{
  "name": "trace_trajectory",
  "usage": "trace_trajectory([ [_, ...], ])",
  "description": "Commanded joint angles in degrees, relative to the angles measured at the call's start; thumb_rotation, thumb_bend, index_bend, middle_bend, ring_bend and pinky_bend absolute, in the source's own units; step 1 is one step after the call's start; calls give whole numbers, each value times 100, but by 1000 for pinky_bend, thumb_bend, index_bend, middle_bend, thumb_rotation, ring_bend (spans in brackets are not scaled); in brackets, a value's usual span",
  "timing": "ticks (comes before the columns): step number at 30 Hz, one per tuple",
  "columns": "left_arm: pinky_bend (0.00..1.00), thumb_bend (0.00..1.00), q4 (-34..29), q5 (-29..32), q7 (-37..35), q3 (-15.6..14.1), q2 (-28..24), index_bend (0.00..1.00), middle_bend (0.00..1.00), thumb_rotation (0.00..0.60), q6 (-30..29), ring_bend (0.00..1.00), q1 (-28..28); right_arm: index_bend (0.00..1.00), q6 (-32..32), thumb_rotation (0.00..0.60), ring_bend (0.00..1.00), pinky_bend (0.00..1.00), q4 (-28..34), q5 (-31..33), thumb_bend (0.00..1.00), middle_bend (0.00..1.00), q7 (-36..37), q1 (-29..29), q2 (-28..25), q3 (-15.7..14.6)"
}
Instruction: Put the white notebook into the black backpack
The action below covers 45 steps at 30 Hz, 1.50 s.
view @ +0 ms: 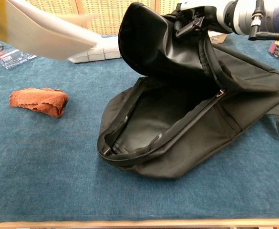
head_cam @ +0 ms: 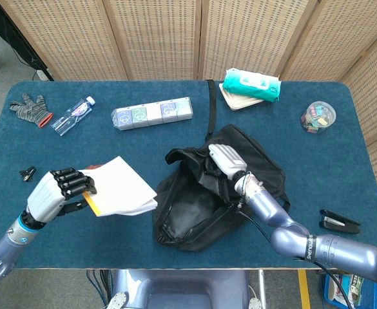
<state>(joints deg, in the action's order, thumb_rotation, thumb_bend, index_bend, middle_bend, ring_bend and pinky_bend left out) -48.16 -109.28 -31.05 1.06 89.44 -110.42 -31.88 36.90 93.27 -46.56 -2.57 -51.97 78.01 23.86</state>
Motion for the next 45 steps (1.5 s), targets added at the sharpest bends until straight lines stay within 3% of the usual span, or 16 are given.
trace_trajectory([
  [1, 725, 529, 357, -304, 0, -74, 436, 830, 646, 600, -245, 622, -242, 596, -250, 600, 665, 762, 85, -42, 1000, 629, 201, -56, -181, 7],
  [13, 724, 529, 1679, -793, 61, -153, 1626, 828, 646, 600, -712, 617, -965, 599, -1032, 600, 665, 762, 447, 74, 1000, 631, 1040, -87, -748, 104],
  [23, 724, 538, 2700, -868, 381, -385, 2508, 816, 646, 600, -304, 600, -1624, 599, -1590, 600, 665, 763, 847, -234, 1000, 632, 1754, 26, -1249, 365],
  [36, 724, 551, 3236, -595, 467, -449, 3023, 809, 646, 600, 262, 568, -2344, 603, -2435, 600, 665, 763, 1298, -894, 1000, 637, 2326, 214, -1612, 688],
  [45, 724, 579, 3478, -484, 744, -602, 3190, 801, 645, 600, 839, 551, -2721, 604, -2594, 600, 665, 762, 1549, -1296, 1000, 637, 2572, 425, -1699, 993],
])
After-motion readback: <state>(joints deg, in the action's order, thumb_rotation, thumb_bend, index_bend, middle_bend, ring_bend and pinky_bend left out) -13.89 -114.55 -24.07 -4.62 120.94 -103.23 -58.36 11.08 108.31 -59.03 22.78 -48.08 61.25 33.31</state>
